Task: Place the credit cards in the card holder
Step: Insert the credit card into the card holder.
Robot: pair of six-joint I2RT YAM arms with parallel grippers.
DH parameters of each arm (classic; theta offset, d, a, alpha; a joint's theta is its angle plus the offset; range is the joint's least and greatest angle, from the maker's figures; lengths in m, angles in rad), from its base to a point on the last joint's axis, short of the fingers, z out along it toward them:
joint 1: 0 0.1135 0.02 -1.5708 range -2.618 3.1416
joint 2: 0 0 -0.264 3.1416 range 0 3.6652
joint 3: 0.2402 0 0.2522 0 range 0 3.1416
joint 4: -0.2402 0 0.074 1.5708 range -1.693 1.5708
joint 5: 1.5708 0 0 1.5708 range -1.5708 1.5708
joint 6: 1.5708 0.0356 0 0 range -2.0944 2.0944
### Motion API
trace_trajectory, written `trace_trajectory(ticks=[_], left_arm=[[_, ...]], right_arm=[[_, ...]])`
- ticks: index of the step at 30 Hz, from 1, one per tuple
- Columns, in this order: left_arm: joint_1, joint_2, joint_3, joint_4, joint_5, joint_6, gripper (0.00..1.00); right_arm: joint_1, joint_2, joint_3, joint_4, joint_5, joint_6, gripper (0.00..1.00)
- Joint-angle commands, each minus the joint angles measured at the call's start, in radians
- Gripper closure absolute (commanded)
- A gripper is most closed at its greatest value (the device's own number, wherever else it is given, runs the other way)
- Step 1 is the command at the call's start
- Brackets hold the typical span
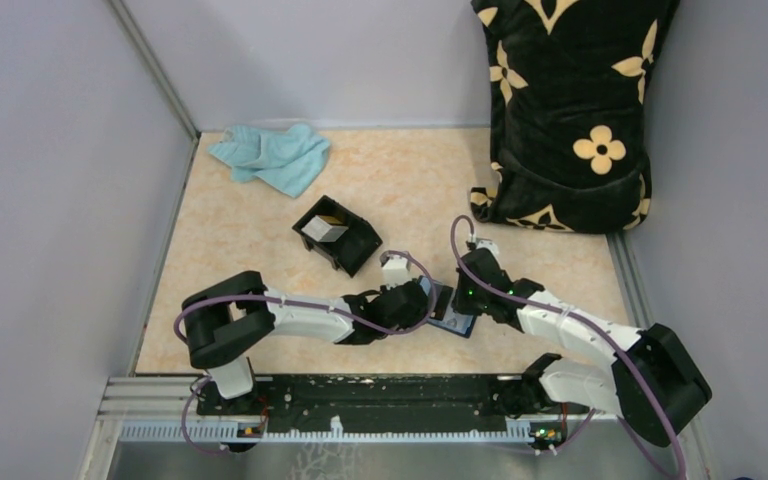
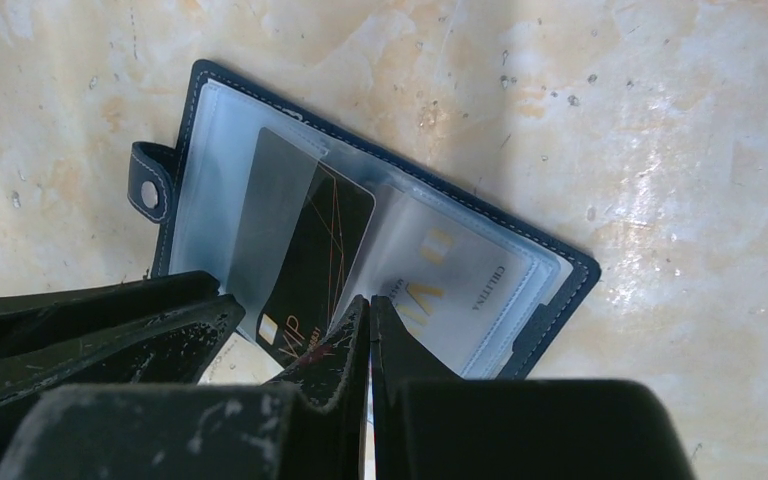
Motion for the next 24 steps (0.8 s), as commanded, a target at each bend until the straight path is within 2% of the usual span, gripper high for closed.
trace_trajectory(ticks=[1, 8, 13, 20, 24], left_arm=[[-0.011, 0.012, 0.003, -0.103, -0.002, 0.024, 0.67], [-0.015, -0.022, 0.034, -0.118, -0.005, 0.043, 0.58], [-0.019, -0.062, 0.042, -0.131, -0.027, 0.046, 0.56], [-0.017, -0.154, -0.007, -0.172, -0.145, 0.046, 0.54], [-0.009, -0.184, -0.068, -0.13, -0.17, 0.066, 0.53]], right_arm=[[0.02, 0.026, 0.024, 0.025, 0.009, -0.01, 1.0], [0.03, 0.058, 0.03, 0.035, 0.008, -0.008, 1.0], [0.034, 0.066, 0.043, 0.03, 0.009, -0.008, 1.0], [0.042, 0.085, 0.041, 0.046, 0.001, -0.002, 1.0], [0.045, 0.091, 0.036, 0.055, -0.002, 0.004, 1.0]])
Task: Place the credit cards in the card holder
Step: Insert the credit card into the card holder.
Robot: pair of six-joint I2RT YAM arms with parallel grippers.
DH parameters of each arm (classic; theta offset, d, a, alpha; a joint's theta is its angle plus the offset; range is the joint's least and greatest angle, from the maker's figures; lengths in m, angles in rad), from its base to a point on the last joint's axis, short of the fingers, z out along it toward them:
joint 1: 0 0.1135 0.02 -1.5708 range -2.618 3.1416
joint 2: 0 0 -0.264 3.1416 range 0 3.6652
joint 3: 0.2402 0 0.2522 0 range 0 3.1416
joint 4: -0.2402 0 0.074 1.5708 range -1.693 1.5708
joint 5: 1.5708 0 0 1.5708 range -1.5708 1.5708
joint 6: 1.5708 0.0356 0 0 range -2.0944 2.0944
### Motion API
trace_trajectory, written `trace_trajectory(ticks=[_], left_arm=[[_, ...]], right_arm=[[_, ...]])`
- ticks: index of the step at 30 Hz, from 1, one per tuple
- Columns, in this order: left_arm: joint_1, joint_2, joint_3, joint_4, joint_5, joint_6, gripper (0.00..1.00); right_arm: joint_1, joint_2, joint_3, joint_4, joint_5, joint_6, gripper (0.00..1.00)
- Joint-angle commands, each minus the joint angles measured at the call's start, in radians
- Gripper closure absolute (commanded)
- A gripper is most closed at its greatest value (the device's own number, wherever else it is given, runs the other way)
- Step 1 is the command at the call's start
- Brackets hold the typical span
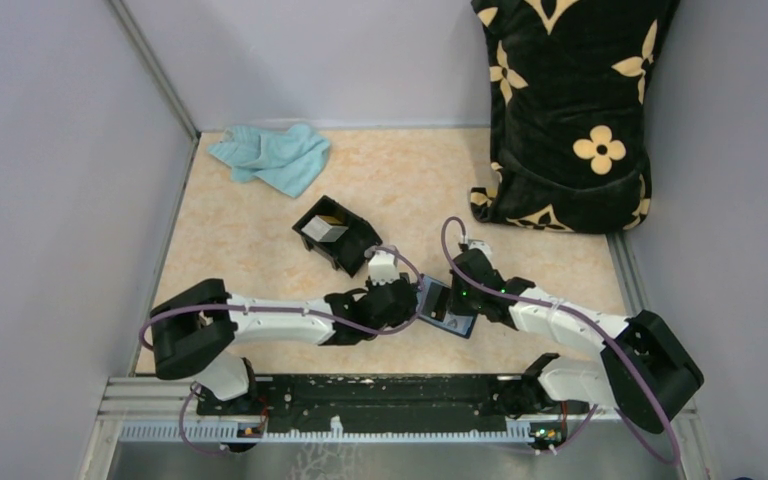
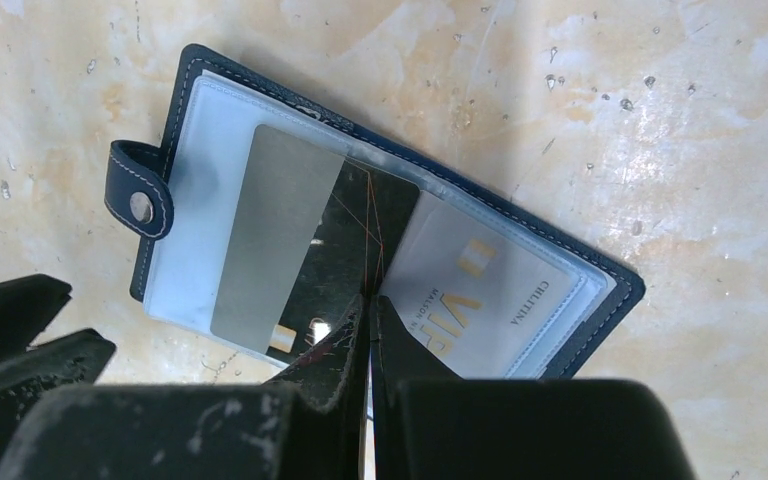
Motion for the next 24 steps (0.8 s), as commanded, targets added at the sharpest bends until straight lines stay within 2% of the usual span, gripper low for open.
trace_trajectory(ticks=[1, 9, 24], left_arm=[[0.004, -0.035, -0.069, 0.011, -0.067, 0.025, 0.53], [0.019, -0.015, -0.14, 0.112, -0.041, 0.045, 0.55], [0.024, 0.062, -0.12, 0.138, -0.005, 0.067, 0.58]], right_arm=[[0.011, 0.018, 0.025, 0.016, 0.001, 0.005, 1.0], [0.013, 0.022, 0.007, 0.03, -0.006, 0.012, 1.0], [0.013, 0.034, -0.014, 0.064, -0.024, 0.026, 1.0]])
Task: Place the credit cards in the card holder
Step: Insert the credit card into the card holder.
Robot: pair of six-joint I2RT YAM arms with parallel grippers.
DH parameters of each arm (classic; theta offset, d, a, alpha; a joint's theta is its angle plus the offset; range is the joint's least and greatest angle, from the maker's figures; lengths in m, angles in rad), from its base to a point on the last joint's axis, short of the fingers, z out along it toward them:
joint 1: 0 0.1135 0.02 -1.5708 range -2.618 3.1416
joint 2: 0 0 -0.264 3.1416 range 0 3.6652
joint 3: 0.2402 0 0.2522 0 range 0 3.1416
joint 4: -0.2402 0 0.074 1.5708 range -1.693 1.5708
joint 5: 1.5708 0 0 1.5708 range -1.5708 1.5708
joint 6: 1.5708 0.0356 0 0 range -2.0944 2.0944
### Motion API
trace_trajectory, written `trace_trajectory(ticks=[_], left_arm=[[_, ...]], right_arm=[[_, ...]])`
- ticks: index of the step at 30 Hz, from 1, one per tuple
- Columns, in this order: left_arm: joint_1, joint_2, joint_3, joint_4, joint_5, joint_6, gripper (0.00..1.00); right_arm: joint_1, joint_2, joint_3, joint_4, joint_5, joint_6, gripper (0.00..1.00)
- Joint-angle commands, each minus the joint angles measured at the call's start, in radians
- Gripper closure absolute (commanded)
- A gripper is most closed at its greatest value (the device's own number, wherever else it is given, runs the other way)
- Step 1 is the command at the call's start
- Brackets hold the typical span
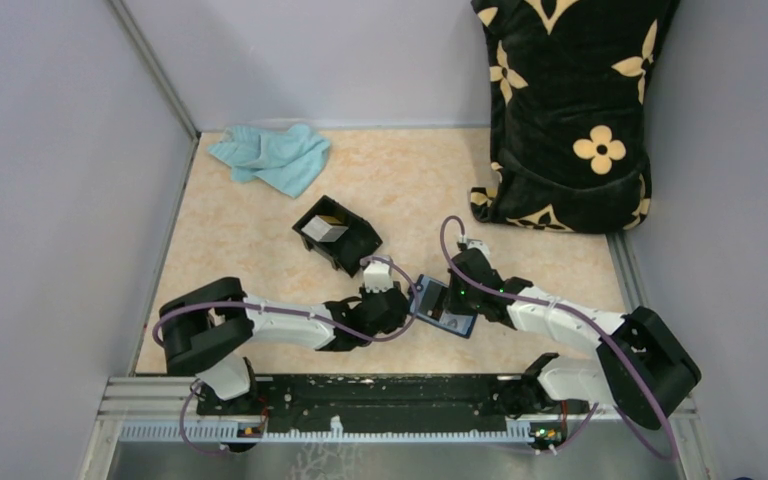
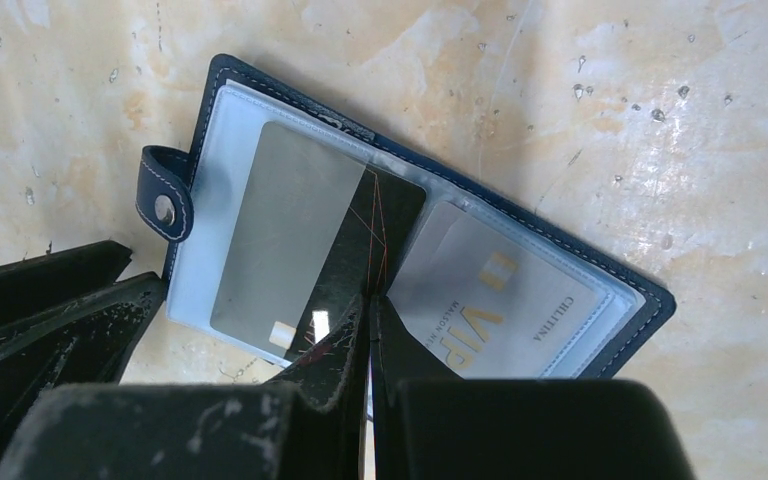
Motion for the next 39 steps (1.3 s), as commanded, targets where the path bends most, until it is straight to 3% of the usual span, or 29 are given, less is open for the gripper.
trace_trajectory(ticks=[1, 30, 39], left_arm=[[0.005, 0.033, 0.012, 0.024, 0.023, 0.015, 0.58], [0.004, 0.083, 0.013, 0.042, 0.075, -0.009, 0.6], [0.004, 0.086, 0.009, 0.027, 0.07, -0.026, 0.59]], right_arm=[[0.011, 0.015, -0.011, 0.026, -0.01, 0.007, 1.0], [0.012, 0.058, 0.019, 0.087, -0.027, 0.006, 1.0], [0.017, -0.041, 0.025, 0.075, 0.003, -0.001, 1.0]])
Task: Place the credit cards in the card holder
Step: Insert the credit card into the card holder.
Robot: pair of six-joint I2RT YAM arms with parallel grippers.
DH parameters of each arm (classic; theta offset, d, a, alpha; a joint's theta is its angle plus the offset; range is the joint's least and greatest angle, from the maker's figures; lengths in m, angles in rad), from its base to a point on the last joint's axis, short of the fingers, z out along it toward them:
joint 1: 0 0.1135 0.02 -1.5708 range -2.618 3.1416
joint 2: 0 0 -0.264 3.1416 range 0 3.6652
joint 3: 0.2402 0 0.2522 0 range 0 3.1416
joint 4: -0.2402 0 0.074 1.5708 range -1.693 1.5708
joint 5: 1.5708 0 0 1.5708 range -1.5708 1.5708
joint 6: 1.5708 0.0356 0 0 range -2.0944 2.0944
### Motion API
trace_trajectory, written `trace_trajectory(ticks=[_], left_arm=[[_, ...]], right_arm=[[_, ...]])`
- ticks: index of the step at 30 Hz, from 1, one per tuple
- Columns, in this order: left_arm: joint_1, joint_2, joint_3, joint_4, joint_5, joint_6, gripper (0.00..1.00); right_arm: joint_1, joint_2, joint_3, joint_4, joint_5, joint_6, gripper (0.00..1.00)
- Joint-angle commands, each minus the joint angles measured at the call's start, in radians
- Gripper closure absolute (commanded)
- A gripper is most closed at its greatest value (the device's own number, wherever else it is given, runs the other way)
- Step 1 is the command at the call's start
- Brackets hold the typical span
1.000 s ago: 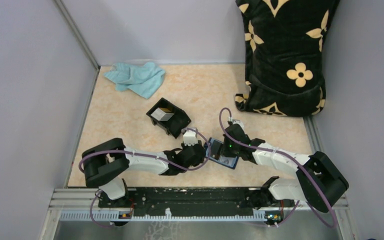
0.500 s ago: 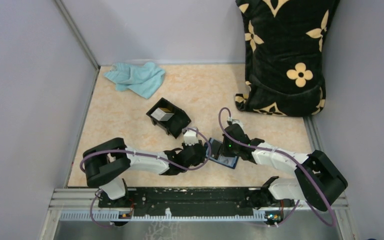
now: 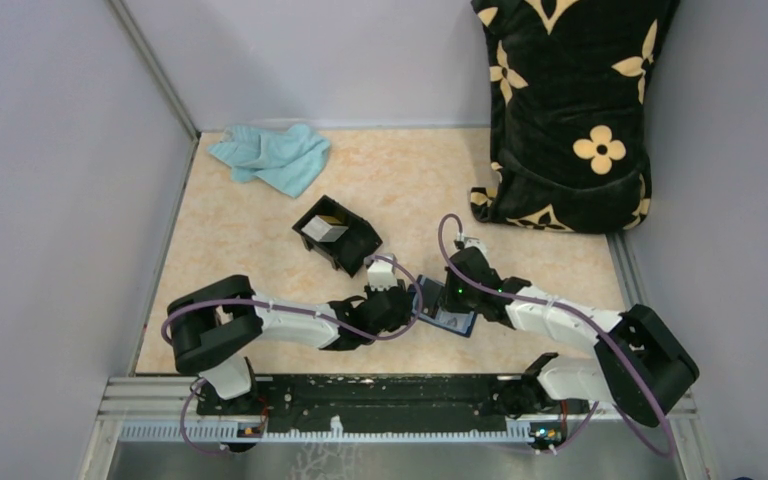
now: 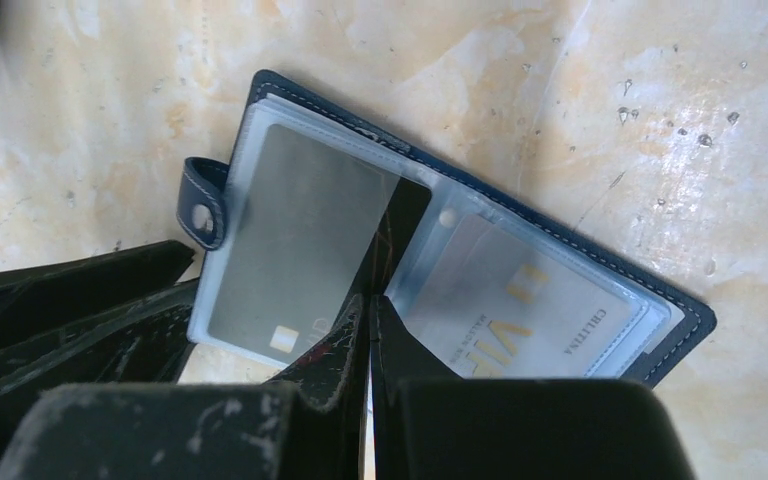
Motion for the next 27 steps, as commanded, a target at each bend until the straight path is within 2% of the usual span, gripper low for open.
trace_trajectory(ticks=[1, 10, 27], left_arm=[[0.003, 0.039, 0.0, -0.071, 0.039, -0.019, 0.6], [0.003, 0.054, 0.015, -0.11, 0.037, -0.038, 0.6], [0.003, 0.054, -0.033, -0.142, 0.028, -0.081, 0.6]], right_arm=[[0.015, -0.089, 0.029, -0.003, 0.041, -0.011, 1.0], [0.015, -0.096, 0.041, -0.086, 0.092, -0.026, 1.0], [0.023, 0.001, 0.026, -0.049, 0.076, -0.016, 1.0]])
